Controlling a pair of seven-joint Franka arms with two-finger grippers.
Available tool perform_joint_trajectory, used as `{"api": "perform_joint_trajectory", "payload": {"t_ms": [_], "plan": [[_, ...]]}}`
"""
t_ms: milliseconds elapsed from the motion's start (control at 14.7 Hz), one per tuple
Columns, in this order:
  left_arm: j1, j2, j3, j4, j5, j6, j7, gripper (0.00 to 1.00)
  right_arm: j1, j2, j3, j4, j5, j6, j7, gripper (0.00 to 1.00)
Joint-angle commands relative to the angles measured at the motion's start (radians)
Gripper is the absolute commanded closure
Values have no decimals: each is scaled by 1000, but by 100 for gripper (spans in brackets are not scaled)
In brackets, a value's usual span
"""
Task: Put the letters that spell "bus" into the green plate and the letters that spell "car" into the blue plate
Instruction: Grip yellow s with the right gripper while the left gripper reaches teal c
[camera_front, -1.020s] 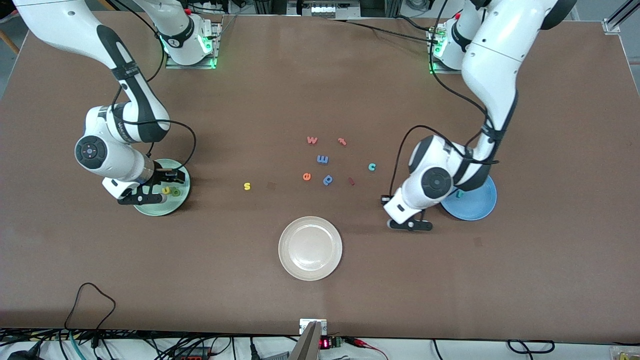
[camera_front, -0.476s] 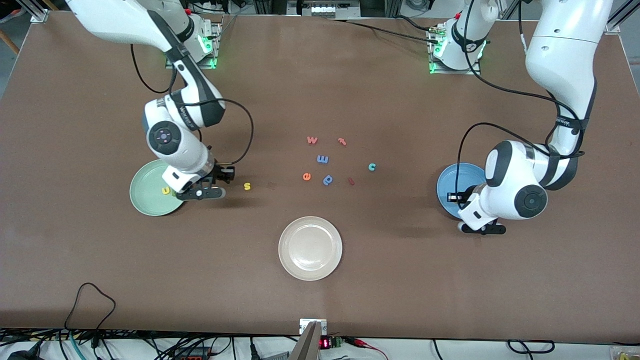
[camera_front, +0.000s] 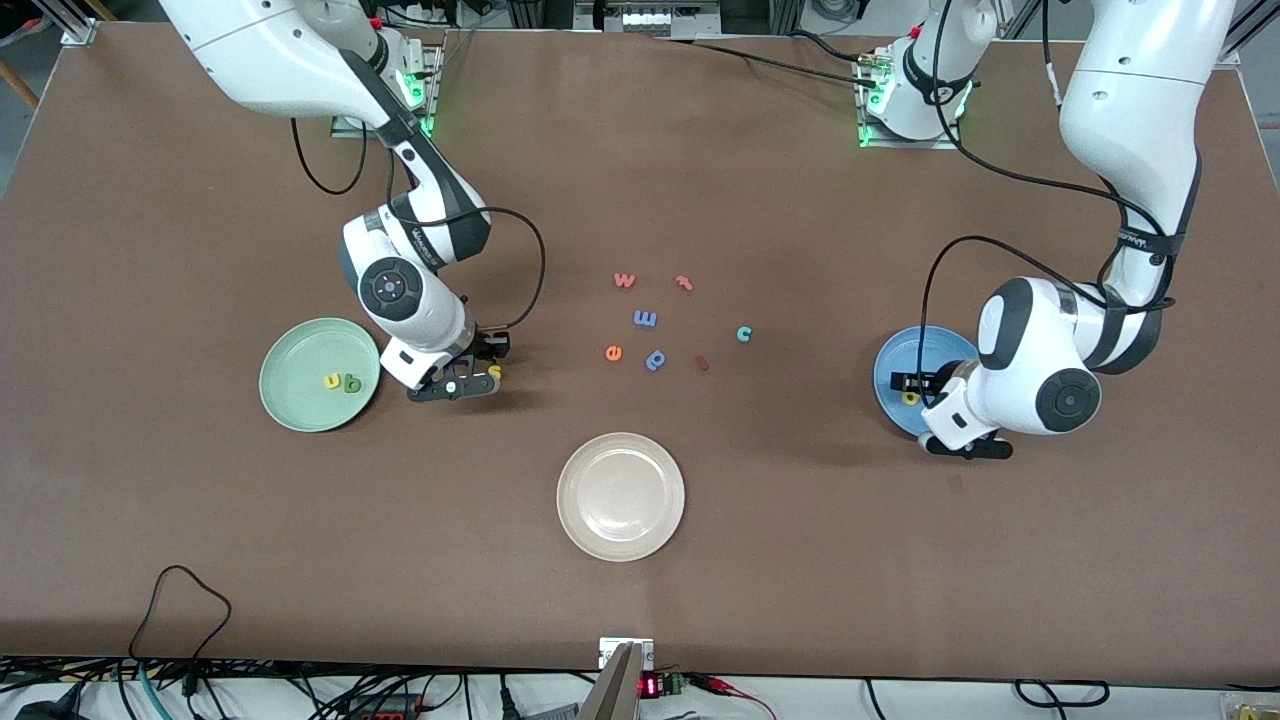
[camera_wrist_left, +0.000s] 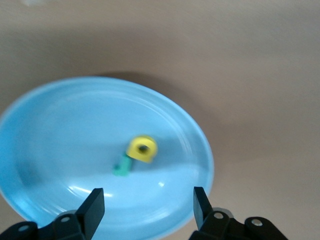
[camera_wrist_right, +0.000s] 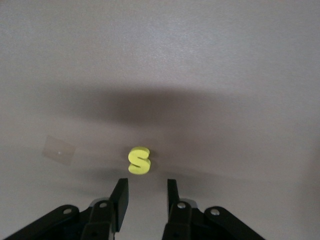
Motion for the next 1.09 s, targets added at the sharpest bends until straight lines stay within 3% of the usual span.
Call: {"api": "perform_joint_trajectory", "payload": {"t_ms": [0,136,340,612,1020], "plan": [[-6,-56,-84,-33,16,-48,-21,52,20,31,-6,24,-8,16,4,61],[-9,-49,-136,-33,1,-39,-35,54,23,38,-6,28,-8,25,10,61],[-28,-27,-241,-34,1,15,-211,54,28,68,-7,53,-8,59,7,61],[-152,-17,-249,-86,7,156,-366,54,28,71,-9,51,-31,57,1,61],[-163,-21,-250,-220,8,338,-419,54,28,76,-12,47,-34,56,4,61]]}}
